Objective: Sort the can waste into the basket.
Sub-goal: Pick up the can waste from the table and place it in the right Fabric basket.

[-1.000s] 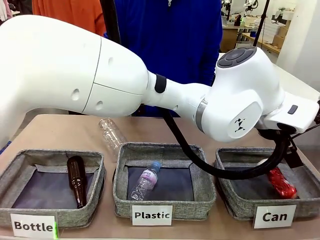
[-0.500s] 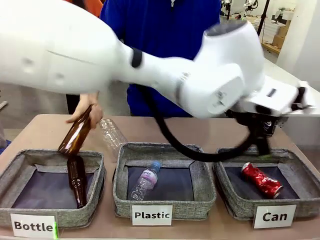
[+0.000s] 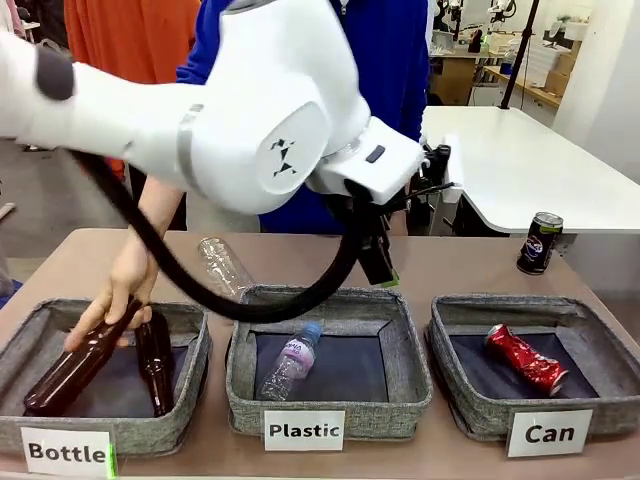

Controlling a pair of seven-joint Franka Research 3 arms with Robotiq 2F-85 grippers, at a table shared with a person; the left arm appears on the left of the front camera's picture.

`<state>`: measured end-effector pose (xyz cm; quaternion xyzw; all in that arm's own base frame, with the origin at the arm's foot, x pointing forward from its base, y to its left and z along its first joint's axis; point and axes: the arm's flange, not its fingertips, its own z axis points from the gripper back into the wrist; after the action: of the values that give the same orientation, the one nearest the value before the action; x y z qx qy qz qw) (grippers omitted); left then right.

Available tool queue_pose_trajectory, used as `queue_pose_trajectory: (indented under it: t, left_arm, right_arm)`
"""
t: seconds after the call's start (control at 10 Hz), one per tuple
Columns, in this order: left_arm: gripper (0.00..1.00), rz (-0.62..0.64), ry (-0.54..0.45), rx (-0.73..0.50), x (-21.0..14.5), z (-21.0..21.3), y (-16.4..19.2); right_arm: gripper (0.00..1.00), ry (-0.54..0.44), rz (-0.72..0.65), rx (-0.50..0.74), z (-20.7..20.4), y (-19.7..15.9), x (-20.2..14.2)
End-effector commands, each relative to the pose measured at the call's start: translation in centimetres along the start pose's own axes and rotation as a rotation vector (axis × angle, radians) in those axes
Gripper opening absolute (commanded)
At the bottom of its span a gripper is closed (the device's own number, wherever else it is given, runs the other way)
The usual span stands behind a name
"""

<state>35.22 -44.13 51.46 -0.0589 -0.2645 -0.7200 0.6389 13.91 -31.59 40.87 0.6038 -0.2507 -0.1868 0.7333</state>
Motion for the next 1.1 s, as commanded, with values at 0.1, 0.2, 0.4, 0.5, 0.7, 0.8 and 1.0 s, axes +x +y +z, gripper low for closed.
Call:
queue_pose_trajectory:
  t: [0.1,0.2,0.4,0.5,0.7,0.8,1.0]
  left_arm:
    - [1.0,-0.028,-0.07,-0.026,-1.8,-0.5,-1.9]
    - [1.0,-0.034,-0.064,-0.031,-2.0,-0.3,-2.1]
    - [1.0,-0.025,-0.076,-0.023,-3.0,0.1,-2.3]
    - [1.0,-0.012,-0.082,-0.022,-3.6,0.1,-2.4]
    - [1.0,-0.005,-0.088,-0.02,-4.2,0.0,-2.6]
    - [1.0,-0.008,-0.095,-0.018,-4.0,0.0,-2.6]
    - [1.0,-0.005,-0.097,-0.021,-3.9,-0.1,-2.4]
  right_arm:
    - [1.0,0.138,-0.157,0.063,-4.4,1.7,0.0]
    - [1.0,0.171,-0.154,0.036,-6.8,2.4,-0.5]
    - [1.0,0.213,-0.127,0.004,-9.5,3.2,-1.0]
    - [1.0,0.215,-0.129,-0.004,-9.9,3.2,-1.1]
    - [1.0,0.21,-0.126,-0.005,-9.8,3.0,-1.2]
    - [1.0,0.208,-0.123,-0.003,-9.7,3.0,-1.2]
    - [1.0,0.201,-0.125,-0.001,-9.8,3.1,-1.1]
